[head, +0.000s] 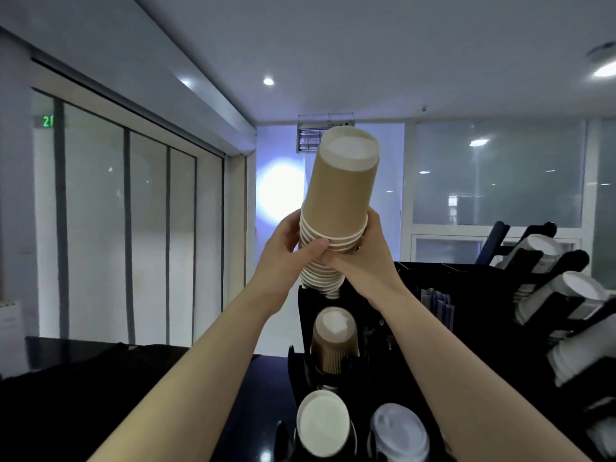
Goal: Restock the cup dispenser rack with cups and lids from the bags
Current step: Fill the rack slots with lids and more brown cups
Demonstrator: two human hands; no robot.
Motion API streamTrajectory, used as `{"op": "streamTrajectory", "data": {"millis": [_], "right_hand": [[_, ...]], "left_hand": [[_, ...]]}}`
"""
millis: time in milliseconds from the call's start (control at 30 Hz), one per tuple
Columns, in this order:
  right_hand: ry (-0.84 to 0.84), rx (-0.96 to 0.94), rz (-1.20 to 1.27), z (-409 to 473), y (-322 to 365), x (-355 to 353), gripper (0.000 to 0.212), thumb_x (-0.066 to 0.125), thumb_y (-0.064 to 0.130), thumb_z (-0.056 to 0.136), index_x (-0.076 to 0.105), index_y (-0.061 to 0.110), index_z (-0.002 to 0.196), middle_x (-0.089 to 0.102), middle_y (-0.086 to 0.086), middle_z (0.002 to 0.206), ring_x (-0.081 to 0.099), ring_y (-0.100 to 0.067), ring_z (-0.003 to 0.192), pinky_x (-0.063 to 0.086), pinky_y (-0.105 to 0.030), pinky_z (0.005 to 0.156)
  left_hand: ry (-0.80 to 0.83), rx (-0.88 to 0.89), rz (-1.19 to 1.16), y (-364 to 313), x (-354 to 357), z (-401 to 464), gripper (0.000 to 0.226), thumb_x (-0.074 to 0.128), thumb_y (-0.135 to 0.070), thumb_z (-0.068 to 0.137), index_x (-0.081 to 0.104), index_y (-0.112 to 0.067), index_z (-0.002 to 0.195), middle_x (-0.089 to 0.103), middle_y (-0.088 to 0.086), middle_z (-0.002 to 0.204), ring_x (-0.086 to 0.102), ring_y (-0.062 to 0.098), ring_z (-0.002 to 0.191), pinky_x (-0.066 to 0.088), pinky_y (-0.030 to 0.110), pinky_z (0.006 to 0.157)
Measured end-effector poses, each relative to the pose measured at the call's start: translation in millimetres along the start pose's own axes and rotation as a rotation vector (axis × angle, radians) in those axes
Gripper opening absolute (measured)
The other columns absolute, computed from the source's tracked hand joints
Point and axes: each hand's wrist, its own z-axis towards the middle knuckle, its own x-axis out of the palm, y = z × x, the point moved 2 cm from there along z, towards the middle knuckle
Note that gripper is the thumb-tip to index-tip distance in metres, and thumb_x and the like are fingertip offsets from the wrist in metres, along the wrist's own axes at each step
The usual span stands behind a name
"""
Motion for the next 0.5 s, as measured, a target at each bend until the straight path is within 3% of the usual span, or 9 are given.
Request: {"op": "streamTrajectory", "data": {"millis": [200,333,433,500], "right_hand": [[-0.031,-0.041,0.0,-13,21,1,0.09,0.09,0.032,0.049,0.042,0.031,0.126,0.064,0.012,0.115,0.064,-0.006,0.103,0.056,-0.036,0.086],[-0.079,-0.077,0.001,-20,43,4,0.089,0.088,0.038,0.047,0.045,0.03,0.123,0.062,0.018,0.112,0.061,0.004,0.101,0.05,-0.014,0.076],[-0.101,-0.096,0.032,-24,57,2,0.082,0.088,0.036,0.048,0.045,0.032,0.118,0.063,0.019,0.11,0.061,0.004,0.102,0.048,-0.013,0.078],[-0.1,-0.073,0.104,-28,60,-1,0.083,0.089,0.024,0.055,0.045,0.026,0.125,0.063,0.012,0.117,0.062,-0.005,0.108,0.052,-0.025,0.087]], "left_hand": [[0.053,0.06,0.001,-15,1,-16,0.061,0.068,-0.033,0.081,0.046,-0.028,0.139,0.057,-0.008,0.135,0.048,0.011,0.129,0.04,0.033,0.106],[0.073,0.101,-0.035,-33,4,-19,0.044,0.047,-0.034,0.097,0.046,-0.025,0.14,0.053,-0.006,0.14,0.047,0.011,0.13,0.042,0.021,0.101],[-0.087,0.046,-0.092,-40,0,-21,0.043,0.043,-0.028,0.098,0.044,-0.023,0.141,0.048,-0.006,0.143,0.046,0.005,0.129,0.039,0.027,0.107],[-0.258,-0.025,-0.029,-42,-5,-30,0.047,0.053,-0.024,0.096,0.042,-0.03,0.14,0.04,-0.009,0.149,0.042,0.0,0.128,0.035,0.02,0.102]]}}
